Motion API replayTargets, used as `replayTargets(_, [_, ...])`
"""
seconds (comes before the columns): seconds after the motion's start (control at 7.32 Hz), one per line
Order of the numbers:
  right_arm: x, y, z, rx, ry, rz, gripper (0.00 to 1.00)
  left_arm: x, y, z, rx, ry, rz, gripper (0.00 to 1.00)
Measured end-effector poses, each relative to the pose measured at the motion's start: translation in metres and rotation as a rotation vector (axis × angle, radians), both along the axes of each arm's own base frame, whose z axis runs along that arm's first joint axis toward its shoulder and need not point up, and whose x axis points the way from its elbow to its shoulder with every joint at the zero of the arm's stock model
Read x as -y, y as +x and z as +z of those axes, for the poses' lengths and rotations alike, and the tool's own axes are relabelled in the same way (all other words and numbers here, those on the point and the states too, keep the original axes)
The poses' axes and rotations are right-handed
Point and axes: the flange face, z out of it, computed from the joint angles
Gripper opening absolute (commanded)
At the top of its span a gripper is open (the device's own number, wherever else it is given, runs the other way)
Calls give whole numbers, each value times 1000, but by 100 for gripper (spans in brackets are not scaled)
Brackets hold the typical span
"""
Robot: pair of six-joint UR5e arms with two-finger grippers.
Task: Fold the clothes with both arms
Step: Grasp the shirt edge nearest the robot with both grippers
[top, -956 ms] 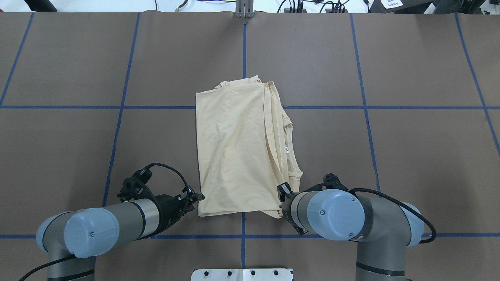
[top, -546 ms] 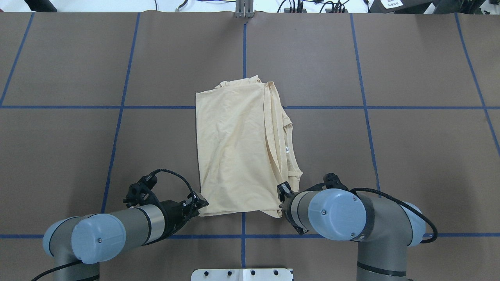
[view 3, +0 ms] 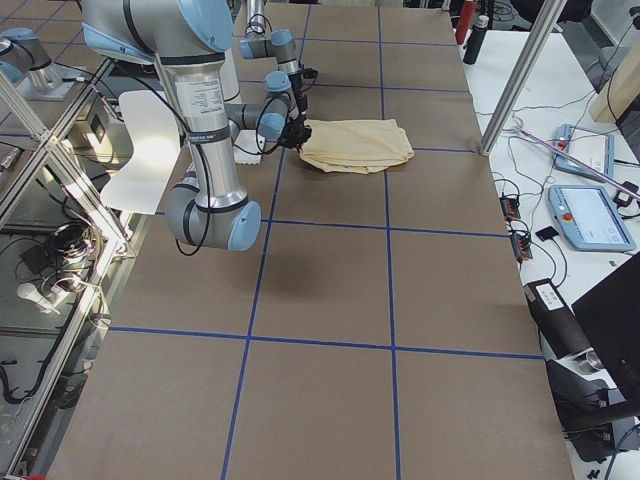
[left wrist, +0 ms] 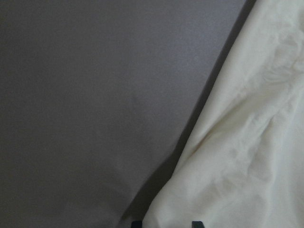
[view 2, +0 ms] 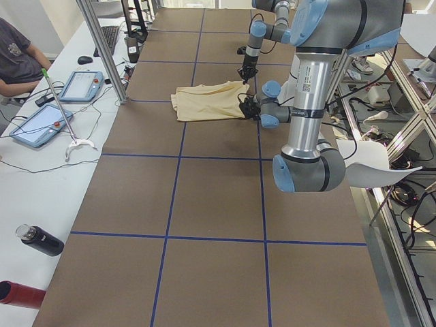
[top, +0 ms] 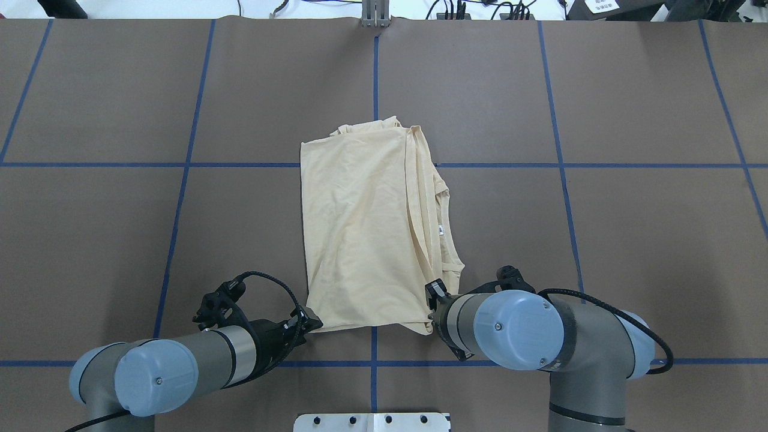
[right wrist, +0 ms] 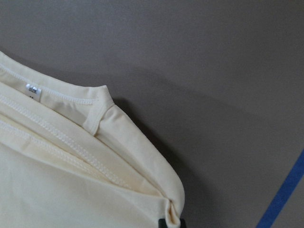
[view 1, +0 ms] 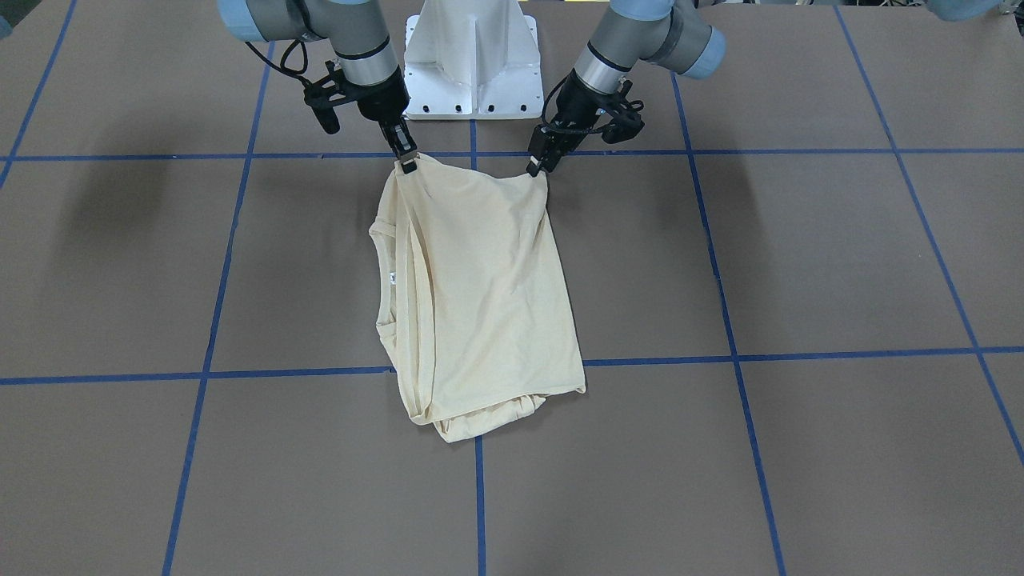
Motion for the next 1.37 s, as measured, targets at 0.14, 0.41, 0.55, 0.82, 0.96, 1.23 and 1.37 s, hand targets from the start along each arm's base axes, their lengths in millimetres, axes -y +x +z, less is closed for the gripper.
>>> replayTargets(0.14, [0, 0, 0, 0, 0, 0, 0, -4, 2, 0, 0, 0, 7, 2])
replayTargets(0.41, [1, 0, 1, -2, 0, 1, 0, -6, 3, 0, 0, -1, 11, 0])
replayTargets(0.55, [1, 0, 1, -2, 0, 1, 0, -6, 2, -2, -3, -1, 10, 0])
replayTargets(0.82, [1, 1, 1, -2, -1, 1, 0, -4, -6, -10, -21, 1, 6, 11])
replayTargets(0.96, [1, 1, 1, -3, -1, 2, 0, -3, -11, -13, -28, 3, 4, 51])
replayTargets(1.23, [1, 1, 1, -3, -1, 2, 0, -3, -13, -11, -26, 5, 5, 65])
replayTargets(1.37, [1, 1, 1, -3, -1, 2, 0, -3, -12, -11, -23, 5, 6, 65])
